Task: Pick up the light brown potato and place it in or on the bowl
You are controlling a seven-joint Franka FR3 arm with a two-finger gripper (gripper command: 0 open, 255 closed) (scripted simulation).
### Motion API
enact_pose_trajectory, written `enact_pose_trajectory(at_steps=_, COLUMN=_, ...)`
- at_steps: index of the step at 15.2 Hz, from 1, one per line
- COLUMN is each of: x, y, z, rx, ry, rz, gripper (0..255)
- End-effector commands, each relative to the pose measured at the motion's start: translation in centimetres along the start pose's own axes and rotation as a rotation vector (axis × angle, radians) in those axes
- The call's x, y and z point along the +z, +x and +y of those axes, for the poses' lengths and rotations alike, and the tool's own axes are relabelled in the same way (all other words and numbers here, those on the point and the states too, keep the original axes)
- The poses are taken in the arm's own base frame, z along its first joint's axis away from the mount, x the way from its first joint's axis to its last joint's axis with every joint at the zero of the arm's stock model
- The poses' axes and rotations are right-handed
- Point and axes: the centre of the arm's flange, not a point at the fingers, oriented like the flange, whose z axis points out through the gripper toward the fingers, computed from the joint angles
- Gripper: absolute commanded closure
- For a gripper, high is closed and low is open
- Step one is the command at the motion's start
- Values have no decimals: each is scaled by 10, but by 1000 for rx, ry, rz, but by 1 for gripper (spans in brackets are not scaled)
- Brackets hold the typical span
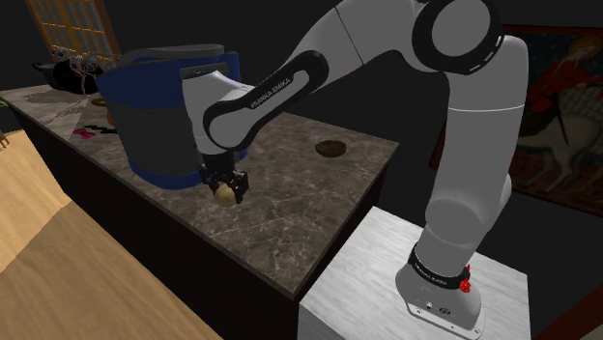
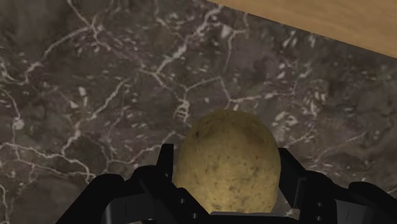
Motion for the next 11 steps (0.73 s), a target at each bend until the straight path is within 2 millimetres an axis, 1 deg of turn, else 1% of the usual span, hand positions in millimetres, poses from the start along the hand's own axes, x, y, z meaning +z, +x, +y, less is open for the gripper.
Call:
enact_pose_trajectory(at_steps=1, x=-10, y=-1, z=0, rx=0, ry=0, rz=0, gripper=255)
enact_pose_trajectory(at_steps=11, x=-63, y=1, z=1, rx=0, ry=0, rz=0, gripper=255)
